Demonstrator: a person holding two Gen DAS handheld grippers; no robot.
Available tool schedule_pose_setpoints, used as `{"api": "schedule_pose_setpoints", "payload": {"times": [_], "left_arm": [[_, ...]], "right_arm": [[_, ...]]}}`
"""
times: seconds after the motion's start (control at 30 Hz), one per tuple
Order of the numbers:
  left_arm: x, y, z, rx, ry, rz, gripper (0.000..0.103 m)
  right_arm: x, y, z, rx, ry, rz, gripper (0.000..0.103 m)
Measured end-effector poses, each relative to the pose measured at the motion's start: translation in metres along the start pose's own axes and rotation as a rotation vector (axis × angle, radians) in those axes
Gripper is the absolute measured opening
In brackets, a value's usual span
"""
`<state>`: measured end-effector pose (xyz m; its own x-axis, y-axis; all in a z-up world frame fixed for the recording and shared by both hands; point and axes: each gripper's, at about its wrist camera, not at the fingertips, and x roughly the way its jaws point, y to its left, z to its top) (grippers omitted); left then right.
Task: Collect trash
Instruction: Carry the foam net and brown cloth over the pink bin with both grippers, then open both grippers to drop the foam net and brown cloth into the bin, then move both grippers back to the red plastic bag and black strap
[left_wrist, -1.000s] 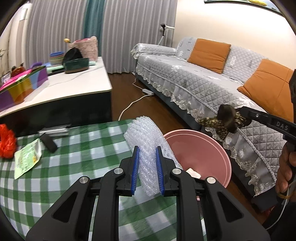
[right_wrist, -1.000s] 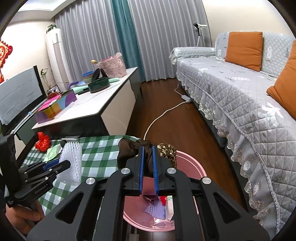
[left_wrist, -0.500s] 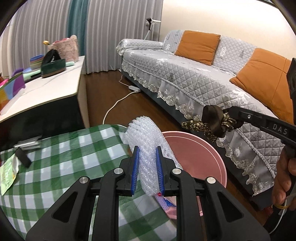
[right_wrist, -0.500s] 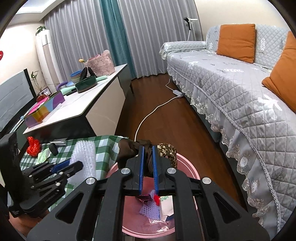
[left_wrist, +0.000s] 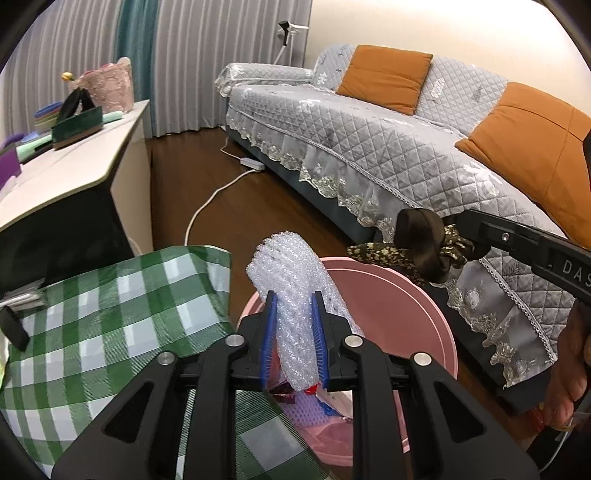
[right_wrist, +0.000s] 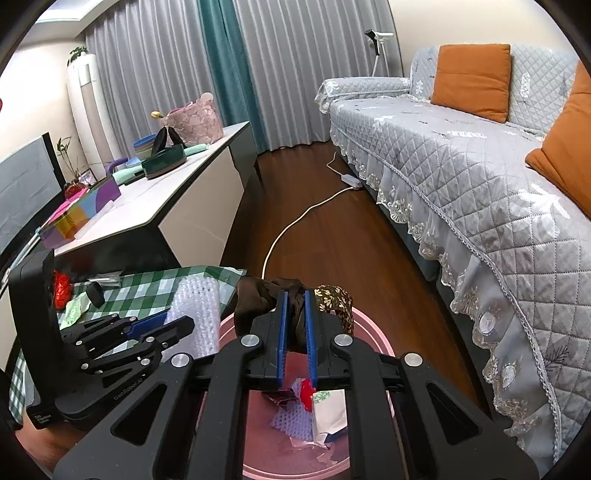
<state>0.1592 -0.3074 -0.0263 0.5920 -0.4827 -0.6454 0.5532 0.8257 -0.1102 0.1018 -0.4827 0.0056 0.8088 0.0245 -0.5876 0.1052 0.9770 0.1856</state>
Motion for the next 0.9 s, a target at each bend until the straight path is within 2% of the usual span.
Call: {"api": "schedule_pose_setpoints", "payload": {"times": [0.07,0.1,0.17,0.2,0.37,0.53,0.9], "left_arm": [[0.005,-0.001,0.0,0.002,0.024,-0.007,0.035],[0.006,-0.001,-0.001,0.002,0.032,-0.01,0.043],[0.005,0.001,-0.002,0.003,0.032,0.0,0.044],[0.004,0.001,-0.003,0.0,0.03,0.003,0.044],[-0.008,0.009,-0.004,-0.015,0.024,0.011,0.044],[-0.04,0.025,-0.005,-0.021,-0.008,0.038,0.044],[-0.13,0.108,-0.011,-0.082,-0.087,0.158,0.044]], "right_arm": [[0.001,0.0,0.0,0.0,0.001,-0.013,0.017],[0.003,-0.001,-0.001,0.002,0.007,-0.017,0.022],[0.003,-0.003,-0.002,0.008,0.004,-0.03,0.051],[0.003,-0.003,-0.002,0.01,-0.002,-0.042,0.055],[0.001,-0.004,-0.001,0.021,-0.008,-0.043,0.056],[0.0,0.007,-0.001,0.008,-0.011,-0.025,0.056],[-0.017,0.066,0.007,-0.024,-0.041,0.057,0.056]]}}
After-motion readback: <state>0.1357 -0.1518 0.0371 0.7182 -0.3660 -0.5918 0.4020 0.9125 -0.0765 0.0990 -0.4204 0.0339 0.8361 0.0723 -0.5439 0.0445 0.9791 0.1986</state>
